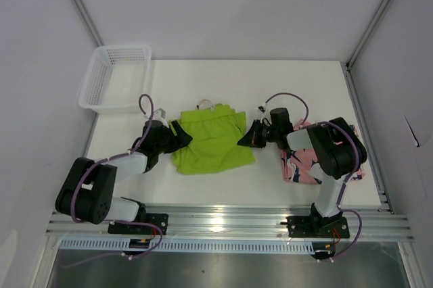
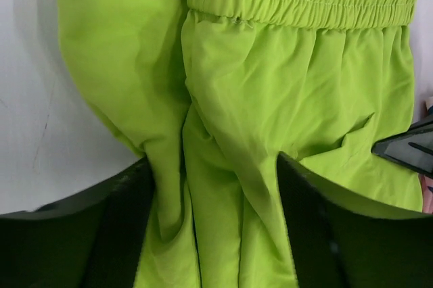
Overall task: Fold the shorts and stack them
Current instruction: Fold the shorts
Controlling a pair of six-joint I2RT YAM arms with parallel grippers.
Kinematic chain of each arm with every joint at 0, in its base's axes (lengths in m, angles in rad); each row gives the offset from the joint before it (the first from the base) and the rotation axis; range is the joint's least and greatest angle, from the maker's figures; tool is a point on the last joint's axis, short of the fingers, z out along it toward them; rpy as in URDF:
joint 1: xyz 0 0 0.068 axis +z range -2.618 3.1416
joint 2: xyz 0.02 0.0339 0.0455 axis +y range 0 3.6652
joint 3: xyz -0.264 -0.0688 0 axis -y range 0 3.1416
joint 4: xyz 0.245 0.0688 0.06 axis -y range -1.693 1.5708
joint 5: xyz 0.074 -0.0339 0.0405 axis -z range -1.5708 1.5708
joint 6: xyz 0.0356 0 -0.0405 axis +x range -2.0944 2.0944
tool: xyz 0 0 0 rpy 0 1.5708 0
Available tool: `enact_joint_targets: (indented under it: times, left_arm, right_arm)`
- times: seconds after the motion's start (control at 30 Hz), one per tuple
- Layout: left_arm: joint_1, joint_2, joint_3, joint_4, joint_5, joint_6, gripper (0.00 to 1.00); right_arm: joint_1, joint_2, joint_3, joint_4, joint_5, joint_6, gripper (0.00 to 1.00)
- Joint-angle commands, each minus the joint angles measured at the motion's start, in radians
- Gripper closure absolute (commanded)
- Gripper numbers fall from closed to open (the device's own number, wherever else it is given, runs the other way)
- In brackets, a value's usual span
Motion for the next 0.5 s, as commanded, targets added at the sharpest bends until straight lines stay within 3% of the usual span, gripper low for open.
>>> enact_joint_targets:
  times: [0.0, 0.23, 0.37, 0.47]
  left_arm:
    - [-0.008, 0.010, 0.002, 0.046, 0.003, 0.019, 0.32]
    - [-0.095, 0.061, 0.066, 0.019, -0.068, 0.056, 0.66]
    - [-0.114, 0.082, 0.095, 0.005, -0.102, 0.061, 0.71]
    - [-0.114, 0.091, 0.114, -0.019, -0.125, 0.075, 0.73]
  right_arm:
    - [0.014, -0.001, 0.035, -0.041, 0.020, -0.042, 1.00]
    - [0.080, -0.076, 0.079, -0.179, 0.149, -0.141, 0.98]
    - [0.090, -0.111, 0.078, -0.221, 0.172, -0.161, 0.53]
    - [0.055, -0.123, 0.076, -0.221, 0.152, -0.148, 0.35]
